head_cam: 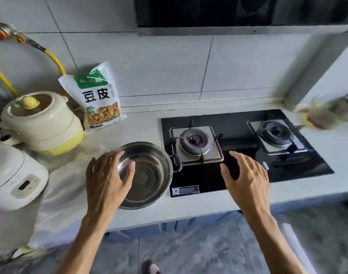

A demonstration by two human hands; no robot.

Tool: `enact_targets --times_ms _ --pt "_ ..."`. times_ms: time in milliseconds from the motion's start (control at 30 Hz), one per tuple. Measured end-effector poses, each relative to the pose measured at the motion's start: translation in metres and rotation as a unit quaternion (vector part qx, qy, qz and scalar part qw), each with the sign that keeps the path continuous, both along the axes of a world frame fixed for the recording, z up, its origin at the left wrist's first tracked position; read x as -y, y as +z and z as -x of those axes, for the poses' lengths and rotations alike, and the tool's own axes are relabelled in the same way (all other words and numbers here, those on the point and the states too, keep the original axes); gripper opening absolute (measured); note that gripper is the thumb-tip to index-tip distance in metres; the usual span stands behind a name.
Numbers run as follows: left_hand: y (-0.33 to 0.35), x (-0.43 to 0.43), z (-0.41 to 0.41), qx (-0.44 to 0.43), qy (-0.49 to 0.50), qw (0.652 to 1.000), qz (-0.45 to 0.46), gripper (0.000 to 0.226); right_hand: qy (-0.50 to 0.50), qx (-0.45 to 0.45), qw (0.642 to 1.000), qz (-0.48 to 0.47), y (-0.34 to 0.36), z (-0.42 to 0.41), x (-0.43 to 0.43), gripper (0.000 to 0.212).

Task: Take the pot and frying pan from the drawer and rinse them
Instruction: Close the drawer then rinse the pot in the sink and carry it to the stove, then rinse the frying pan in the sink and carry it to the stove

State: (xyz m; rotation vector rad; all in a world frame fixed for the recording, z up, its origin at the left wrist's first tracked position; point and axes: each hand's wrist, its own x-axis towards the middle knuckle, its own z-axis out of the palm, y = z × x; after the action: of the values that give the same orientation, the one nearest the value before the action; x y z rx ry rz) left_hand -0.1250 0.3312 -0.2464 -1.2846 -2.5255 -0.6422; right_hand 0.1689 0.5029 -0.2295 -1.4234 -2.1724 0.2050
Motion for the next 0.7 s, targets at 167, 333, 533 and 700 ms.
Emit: enact_targets --times_ms 167,333,533,700 --pt "0.017 -0.062 -0.090 0.010 -0.126 0.992 -0.008 0.051 -0.098 -0.004 0.995 0.002 0.007 -0.105 0.007 0.043" --pt "0.035 -0.122 -0.221 0.011 -0.248 0.968 -0.046 0.049 -0.177 -0.012 0.984 -0.001 0.020 -0.230 0.019 0.045" --pt "0.047 -0.170 -0.390 0.049 -0.358 0.931 -0.059 0.049 -0.275 -0.034 0.961 -0.015 0.031 -0.400 0.048 0.048" --pt "0.057 -0.200 -0.540 0.091 -0.460 0.883 -0.007 0.057 -0.356 -0.098 0.929 0.040 0.043 -0.527 0.071 0.028"
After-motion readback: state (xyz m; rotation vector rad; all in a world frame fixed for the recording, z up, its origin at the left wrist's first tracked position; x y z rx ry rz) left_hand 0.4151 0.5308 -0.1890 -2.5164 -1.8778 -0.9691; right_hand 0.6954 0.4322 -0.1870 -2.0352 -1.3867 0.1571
